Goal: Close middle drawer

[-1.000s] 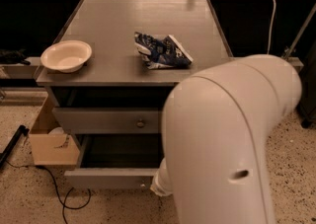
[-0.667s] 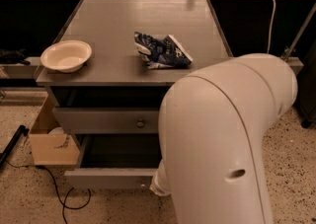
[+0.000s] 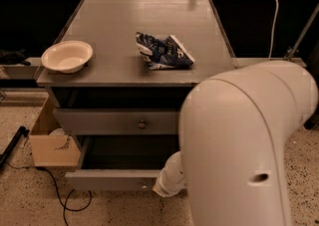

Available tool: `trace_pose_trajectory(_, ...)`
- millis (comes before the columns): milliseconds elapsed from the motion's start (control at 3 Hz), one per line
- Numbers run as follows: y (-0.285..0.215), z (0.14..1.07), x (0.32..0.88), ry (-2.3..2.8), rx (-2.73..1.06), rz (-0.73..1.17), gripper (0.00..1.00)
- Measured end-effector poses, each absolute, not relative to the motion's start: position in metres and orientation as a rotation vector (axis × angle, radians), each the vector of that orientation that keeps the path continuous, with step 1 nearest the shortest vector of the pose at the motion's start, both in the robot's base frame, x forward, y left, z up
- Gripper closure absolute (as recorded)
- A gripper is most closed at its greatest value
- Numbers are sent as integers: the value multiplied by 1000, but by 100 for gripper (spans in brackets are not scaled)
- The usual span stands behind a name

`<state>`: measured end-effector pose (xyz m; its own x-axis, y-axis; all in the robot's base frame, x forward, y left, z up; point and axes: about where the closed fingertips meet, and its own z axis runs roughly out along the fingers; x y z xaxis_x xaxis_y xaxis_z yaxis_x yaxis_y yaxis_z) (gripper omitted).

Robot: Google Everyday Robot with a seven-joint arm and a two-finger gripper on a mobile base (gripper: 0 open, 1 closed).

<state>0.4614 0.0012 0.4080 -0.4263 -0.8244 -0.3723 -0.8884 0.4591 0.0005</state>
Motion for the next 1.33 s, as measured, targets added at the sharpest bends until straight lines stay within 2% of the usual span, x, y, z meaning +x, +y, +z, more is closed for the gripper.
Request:
trace_pose_trajectory(333, 18, 401, 462, 2294, -1562, 443, 100)
trace_pose_trajectory(1000, -2, 409, 475, 2294, -1499, 486, 100)
trace_pose_trajectory(1333, -2, 409, 475, 2294, -1499, 486, 86)
